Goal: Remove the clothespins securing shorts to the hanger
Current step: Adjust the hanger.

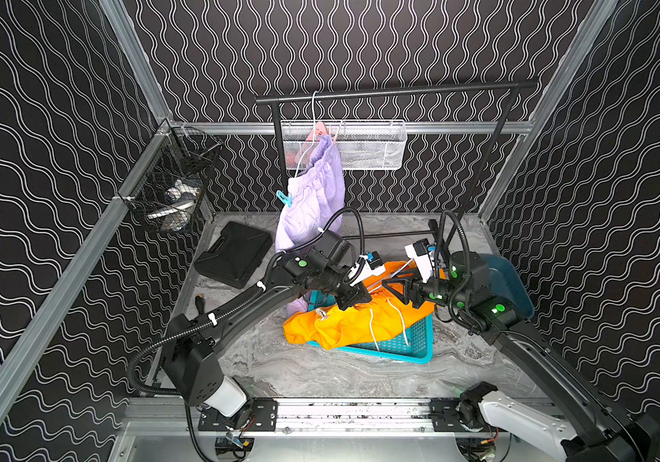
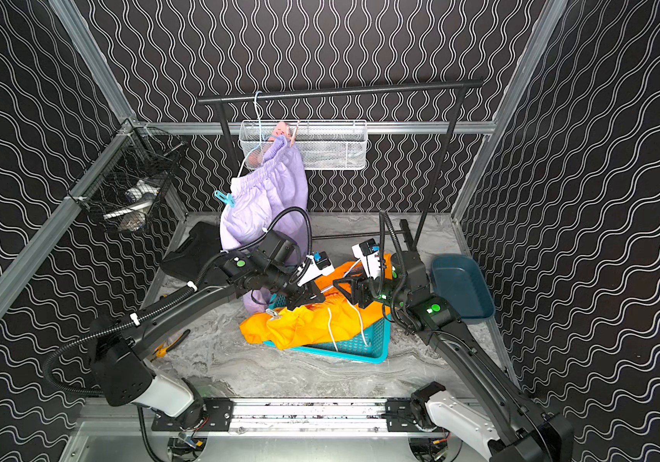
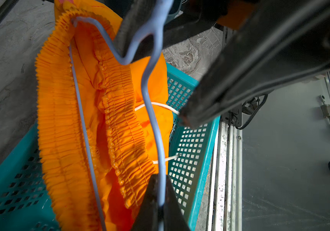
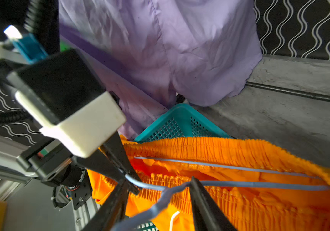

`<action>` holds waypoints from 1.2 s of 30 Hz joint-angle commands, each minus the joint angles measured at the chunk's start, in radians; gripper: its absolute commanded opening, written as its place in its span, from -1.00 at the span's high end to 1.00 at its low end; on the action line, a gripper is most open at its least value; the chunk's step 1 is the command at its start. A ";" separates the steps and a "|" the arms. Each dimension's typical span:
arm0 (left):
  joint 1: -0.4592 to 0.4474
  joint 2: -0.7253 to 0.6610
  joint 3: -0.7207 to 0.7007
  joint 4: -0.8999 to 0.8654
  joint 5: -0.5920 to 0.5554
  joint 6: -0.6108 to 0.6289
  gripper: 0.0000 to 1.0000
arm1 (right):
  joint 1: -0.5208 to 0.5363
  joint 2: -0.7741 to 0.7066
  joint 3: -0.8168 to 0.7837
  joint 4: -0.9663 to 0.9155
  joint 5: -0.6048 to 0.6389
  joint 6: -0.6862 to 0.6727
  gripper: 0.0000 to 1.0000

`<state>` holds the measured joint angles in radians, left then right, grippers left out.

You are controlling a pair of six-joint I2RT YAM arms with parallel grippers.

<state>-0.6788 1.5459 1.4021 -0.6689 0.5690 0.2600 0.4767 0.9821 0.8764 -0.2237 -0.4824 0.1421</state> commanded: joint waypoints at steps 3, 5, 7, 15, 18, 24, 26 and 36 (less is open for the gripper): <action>-0.015 0.003 -0.002 0.084 0.083 0.032 1.00 | 0.031 -0.021 -0.011 0.059 0.138 -0.007 0.40; -0.017 0.004 -0.006 0.085 0.076 0.031 1.00 | 0.037 -0.027 -0.010 0.052 0.194 -0.003 0.52; -0.023 0.006 -0.006 0.086 0.067 0.030 1.00 | 0.041 -0.032 -0.010 0.052 0.223 0.005 0.56; -0.030 0.026 0.004 0.083 0.051 0.024 1.00 | 0.101 -0.057 -0.025 0.077 0.363 0.018 0.21; -0.031 0.025 -0.001 0.096 0.036 0.015 1.00 | 0.109 -0.059 -0.027 0.088 0.360 0.019 0.35; -0.032 0.012 -0.012 0.128 -0.037 -0.022 0.86 | 0.115 -0.038 -0.027 0.080 0.428 0.026 0.79; -0.030 -0.002 -0.025 0.155 -0.095 -0.045 0.56 | 0.114 -0.032 -0.022 0.074 0.453 0.021 0.93; -0.022 -0.117 -0.081 0.199 -0.327 -0.136 -0.05 | 0.114 0.043 0.038 0.042 0.508 0.019 1.00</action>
<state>-0.7074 1.4651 1.3293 -0.5102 0.3462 0.1596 0.5892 1.0138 0.8955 -0.1753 0.0017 0.1608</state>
